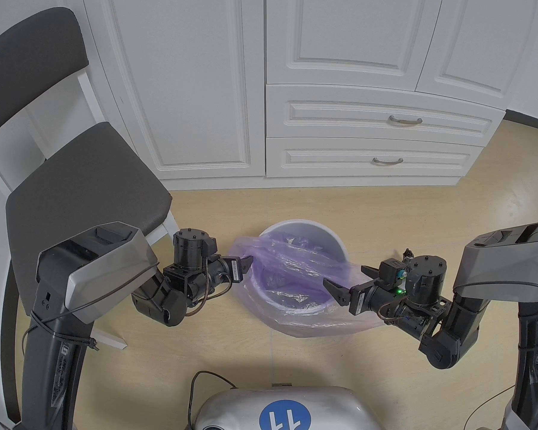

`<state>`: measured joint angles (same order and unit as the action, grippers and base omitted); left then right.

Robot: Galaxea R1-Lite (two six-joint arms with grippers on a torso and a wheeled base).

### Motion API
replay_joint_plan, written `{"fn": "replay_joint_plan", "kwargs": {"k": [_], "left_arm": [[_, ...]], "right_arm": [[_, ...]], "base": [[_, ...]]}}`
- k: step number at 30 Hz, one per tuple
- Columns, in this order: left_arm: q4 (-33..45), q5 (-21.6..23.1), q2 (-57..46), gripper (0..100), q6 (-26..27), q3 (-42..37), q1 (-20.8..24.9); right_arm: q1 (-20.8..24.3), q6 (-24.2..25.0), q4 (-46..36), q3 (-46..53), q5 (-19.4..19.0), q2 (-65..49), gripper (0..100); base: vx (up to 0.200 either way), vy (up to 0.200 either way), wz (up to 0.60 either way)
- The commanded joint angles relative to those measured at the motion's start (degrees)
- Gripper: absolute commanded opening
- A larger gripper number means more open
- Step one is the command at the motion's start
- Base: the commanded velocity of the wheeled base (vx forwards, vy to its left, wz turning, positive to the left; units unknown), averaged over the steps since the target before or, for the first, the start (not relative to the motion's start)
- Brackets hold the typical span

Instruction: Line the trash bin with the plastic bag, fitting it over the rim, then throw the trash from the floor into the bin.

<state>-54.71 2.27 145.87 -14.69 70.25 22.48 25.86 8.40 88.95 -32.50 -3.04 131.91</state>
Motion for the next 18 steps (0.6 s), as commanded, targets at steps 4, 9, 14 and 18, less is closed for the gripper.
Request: {"fn": "replay_joint_plan", "kwargs": {"k": [4,9,14,18], "left_arm": [[2.68,0.28,-12.54,100,5.55,-10.14,-0.33],[12.52,5.29,-23.18,100,6.69,-13.92,-0.42],[19.47,10.65,-28.19,100,6.78,-14.97,-1.74],[21.23,10.83,-30.82,100,6.87,-15.85,-1.12]], "right_arm": [[-0.28,-0.31,1.05,0.07,-0.04,-0.69,100],[-0.02,-0.4,1.05,0.51,0.05,0.19,100],[0.07,-0.66,1.05,0.95,0.31,1.5,100],[0.07,-0.84,1.05,1.04,1.45,1.06,100]], "base": [[0.0,0.0,0.0],[0.0,0.0,0.0],[0.0,0.0,0.0],[0.0,0.0,0.0]]}}
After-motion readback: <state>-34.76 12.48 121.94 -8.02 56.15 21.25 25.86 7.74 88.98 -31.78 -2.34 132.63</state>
